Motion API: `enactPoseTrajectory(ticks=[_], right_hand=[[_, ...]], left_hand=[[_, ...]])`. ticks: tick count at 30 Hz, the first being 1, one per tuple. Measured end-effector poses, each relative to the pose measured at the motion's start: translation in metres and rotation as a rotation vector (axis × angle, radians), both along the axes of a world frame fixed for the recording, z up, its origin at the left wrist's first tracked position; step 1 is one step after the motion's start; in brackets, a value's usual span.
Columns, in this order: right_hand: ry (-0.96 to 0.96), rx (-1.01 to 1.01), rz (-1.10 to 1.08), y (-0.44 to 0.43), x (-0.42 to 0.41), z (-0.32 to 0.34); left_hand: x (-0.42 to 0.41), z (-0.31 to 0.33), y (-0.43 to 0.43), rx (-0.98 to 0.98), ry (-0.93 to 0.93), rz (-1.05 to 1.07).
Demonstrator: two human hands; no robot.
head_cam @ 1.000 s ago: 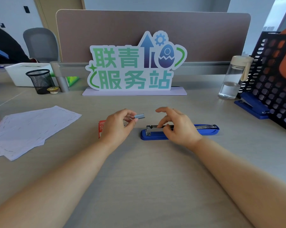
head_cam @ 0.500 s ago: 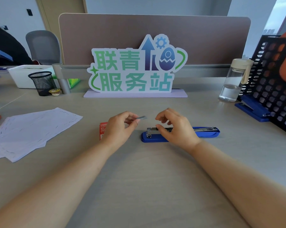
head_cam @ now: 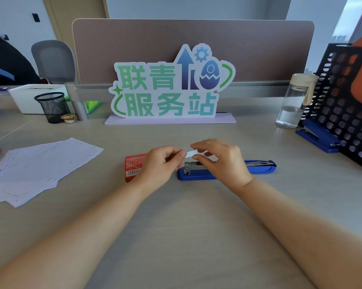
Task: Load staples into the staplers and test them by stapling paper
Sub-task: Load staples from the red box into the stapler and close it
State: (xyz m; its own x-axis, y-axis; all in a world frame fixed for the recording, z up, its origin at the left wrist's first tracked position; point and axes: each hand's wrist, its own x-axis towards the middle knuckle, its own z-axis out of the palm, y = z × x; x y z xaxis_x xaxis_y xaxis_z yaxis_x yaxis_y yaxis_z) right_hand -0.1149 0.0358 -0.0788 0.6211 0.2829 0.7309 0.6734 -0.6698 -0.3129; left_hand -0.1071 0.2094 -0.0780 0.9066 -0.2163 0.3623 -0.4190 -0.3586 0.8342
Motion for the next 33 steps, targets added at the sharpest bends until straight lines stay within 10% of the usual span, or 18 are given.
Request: enactPoseTrajectory(ticks=[15, 33], right_hand=[[0.253, 0.000, -0.023, -0.029, 0.005, -0.002], [0.279, 0.020, -0.041, -0.029, 0.003, -0.009]], left_hand=[[0.001, -0.013, -0.001, 0.560, -0.152, -0.012], [0.002, -0.013, 0.000, 0.596, -0.106, -0.021]])
